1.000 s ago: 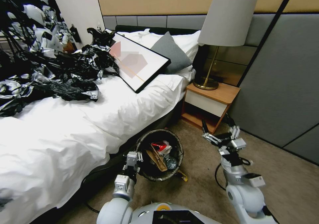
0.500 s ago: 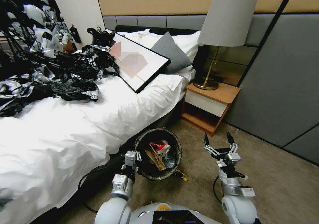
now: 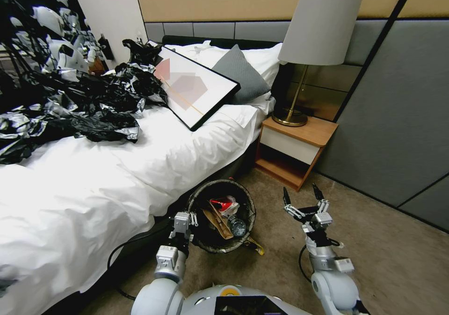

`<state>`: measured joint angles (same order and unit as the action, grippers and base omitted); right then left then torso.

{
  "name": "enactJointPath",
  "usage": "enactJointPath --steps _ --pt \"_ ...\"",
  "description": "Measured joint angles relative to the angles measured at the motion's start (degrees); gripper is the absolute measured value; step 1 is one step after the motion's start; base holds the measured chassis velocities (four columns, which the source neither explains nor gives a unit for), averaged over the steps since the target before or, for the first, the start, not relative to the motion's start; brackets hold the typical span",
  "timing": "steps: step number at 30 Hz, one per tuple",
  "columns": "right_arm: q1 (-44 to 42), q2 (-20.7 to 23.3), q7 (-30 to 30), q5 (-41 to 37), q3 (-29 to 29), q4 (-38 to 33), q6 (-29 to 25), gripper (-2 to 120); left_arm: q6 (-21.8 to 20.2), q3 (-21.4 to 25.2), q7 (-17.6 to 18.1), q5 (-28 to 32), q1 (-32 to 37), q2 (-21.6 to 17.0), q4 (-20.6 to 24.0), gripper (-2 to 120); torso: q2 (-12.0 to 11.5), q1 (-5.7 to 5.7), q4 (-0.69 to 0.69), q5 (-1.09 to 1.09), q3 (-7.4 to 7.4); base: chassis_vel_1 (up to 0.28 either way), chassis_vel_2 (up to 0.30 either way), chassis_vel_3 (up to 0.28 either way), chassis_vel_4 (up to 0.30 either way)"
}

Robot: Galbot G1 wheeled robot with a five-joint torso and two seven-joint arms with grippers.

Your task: Pick up the trash bin, then pick up the garbage from the floor and place it into the trash bin.

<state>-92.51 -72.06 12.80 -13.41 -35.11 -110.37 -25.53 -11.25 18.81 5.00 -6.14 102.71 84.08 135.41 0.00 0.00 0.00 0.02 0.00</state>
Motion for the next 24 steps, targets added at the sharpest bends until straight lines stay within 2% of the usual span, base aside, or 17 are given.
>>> enactJointPath --steps 6,8,9,11,18,24 --pt "1.1 4.1 1.2 0.5 2.2 3.6 3.6 100 -0.1 0.2 -0.2 0.1 -0.3 -0.2 0.0 0 0.0 0.00 -0.01 0.00 0.00 0.000 0.000 0.000 0.000" --pt "1.7 8.7 2.2 2.3 4.1 6.4 7.0 100 -0.2 0.4 -0.3 0.3 -0.6 -0.2 0.0 0 0.0 0.00 -0.01 -0.02 0.00 0.000 0.000 0.000 0.000" --pt "1.7 8.7 2.2 2.3 4.1 6.4 7.0 100 -0.2 0.4 -0.3 0.3 -0.6 -0.2 0.0 0 0.0 0.00 -0.01 -0.02 0.00 0.000 0.000 0.000 0.000" --pt "3.1 12.8 3.3 4.1 6.6 10.1 10.5 100 -0.3 0.4 -0.3 0.6 -0.8 -0.2 0.0 0 0.0 0.01 -0.02 -0.01 0.00 0.000 0.000 0.000 0.000" --pt "5.7 15.0 8.5 8.6 10.4 15.2 16.0 100 -0.3 0.5 -0.4 0.8 -0.9 0.0 0.1 0 0.0 0.00 0.00 -0.01 0.00 0.000 0.000 0.000 0.000" --pt "8.6 15.0 12.3 11.7 12.4 19.6 17.5 100 -0.3 0.5 -0.3 0.8 -0.9 0.0 0.1 0 0.0 0.00 0.00 -0.01 0.00 0.000 0.000 0.000 0.000"
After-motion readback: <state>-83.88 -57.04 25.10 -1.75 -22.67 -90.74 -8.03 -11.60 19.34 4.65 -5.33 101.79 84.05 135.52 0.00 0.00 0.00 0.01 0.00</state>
